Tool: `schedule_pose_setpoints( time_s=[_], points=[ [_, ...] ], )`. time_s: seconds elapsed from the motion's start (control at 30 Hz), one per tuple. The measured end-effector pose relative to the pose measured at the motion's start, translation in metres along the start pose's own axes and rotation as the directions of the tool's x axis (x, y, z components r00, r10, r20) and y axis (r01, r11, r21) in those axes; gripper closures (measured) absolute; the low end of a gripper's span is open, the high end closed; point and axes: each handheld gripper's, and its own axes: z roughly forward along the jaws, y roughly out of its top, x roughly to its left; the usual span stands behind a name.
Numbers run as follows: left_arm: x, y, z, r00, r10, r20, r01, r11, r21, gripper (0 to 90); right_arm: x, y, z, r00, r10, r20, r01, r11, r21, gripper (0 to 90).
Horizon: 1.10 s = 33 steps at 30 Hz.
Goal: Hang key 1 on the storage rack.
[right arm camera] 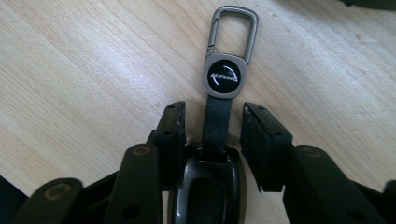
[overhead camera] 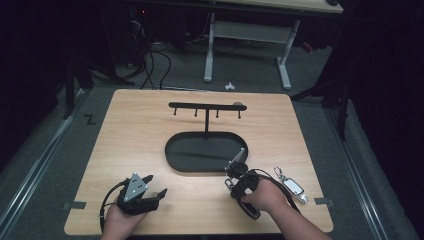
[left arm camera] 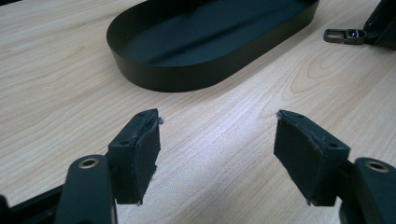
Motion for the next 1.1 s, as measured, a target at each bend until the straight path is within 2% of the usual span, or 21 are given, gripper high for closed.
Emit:
schedule_pose_setpoints(
  time_s=[0.07,0.1,0.2,0.5,0.57,0.6,0.9,1.1],
  points=[
    [-0.0002,0.0,0.0001,1.0,0.0,0.0,0.0,1.0,0.0,32.0,0.0038,0.0007,0.0,0.9999,0.006,0.012,-0.006,1.0,0.01,65.9],
    [-0.0004,0.0,0.0002,1.0,0.0,0.0,0.0,1.0,0.0,32.0,0.0045,0.0018,0.0004,0.9997,-0.001,0.023,0.001,1.0,0.016,72.9],
    [-0.0003,0.0001,-0.0001,1.0,0.001,0.0,-0.001,1.0,0.0,32.0,0.0048,0.0025,0.0004,0.9994,0.003,0.034,-0.004,1.0,0.026,78.9],
    [0.0,0.0002,-0.0005,1.0,0.002,0.002,-0.002,1.0,0.001,32.4,0.0081,0.0048,0.0008,0.9989,-0.006,0.047,0.003,0.998,0.055,80.7],
    [0.0001,0.0003,-0.0005,1.0,0.005,0.003,-0.005,1.0,-0.001,33.3,0.0101,0.0051,0.0015,0.9971,-0.037,0.067,0.033,0.998,0.059,80.9],
    [0.0,0.0005,-0.0004,1.0,0.005,0.003,-0.005,1.0,-0.001,33.3,0.011,0.0052,0.0016,0.9972,-0.03,0.068,0.026,0.998,0.063,80.9],
    [-0.0011,0.0004,-0.0022,1.0,-0.006,0.002,0.006,1.0,-0.008,33.5,0.0098,0.0046,0.0012,0.9981,-0.029,0.055,0.026,0.998,0.061,80.7],
    [-0.0012,0.0002,-0.0031,1.0,-0.005,0.001,0.005,1.0,-0.006,33.5,0.0062,0.0074,0.0016,0.9989,-0.028,0.039,0.025,0.996,0.083,78.6]
  ],
)
